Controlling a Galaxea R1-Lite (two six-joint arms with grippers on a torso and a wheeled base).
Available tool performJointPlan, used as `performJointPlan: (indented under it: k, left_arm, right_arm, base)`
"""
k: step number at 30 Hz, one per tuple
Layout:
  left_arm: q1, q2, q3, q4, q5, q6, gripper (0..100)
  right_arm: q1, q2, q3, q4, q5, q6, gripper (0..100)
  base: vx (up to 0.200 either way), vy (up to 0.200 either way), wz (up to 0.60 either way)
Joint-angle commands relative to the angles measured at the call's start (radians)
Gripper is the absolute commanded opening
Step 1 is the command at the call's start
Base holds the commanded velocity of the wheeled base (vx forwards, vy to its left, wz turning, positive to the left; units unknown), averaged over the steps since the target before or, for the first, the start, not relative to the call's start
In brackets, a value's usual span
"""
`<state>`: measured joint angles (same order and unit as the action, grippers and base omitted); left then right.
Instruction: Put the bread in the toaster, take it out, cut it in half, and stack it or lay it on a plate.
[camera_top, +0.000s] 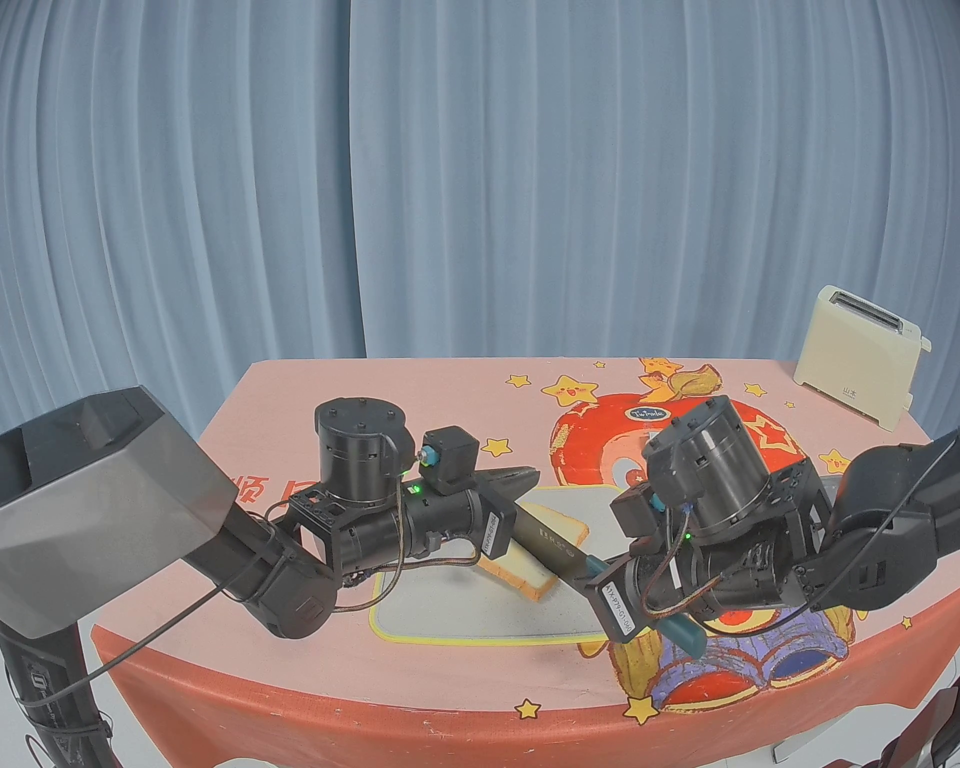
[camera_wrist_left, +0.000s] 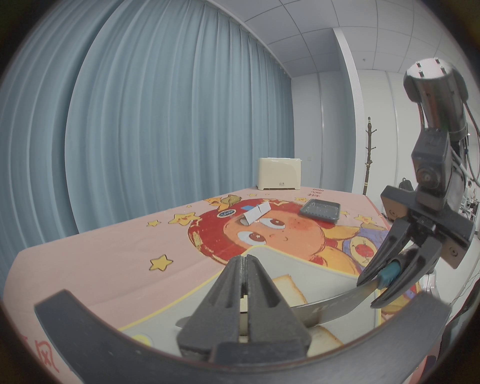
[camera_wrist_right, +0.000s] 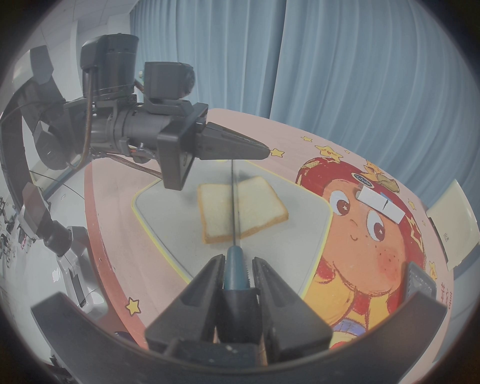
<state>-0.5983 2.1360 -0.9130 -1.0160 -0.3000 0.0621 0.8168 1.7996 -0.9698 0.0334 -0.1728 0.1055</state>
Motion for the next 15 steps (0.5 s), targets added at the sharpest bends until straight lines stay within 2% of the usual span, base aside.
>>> performJointPlan:
  k: [1,15]
  left_arm:
    - [0.006,-0.045,-0.004,-0.009,-0.001,-0.001,0]
    - [0.003,-0.002,0.028,-0.021,-0.001,0.001,0]
  right_arm:
    - [0.002,-0.019,-0.003,-0.009,0.001,0.0,0]
    - [0.004,-0.016,-0.004,-0.012,0.001,0.0,0]
  base:
    - [0.0,0.0,0.0]
    - [0.0,0.0,0.0]
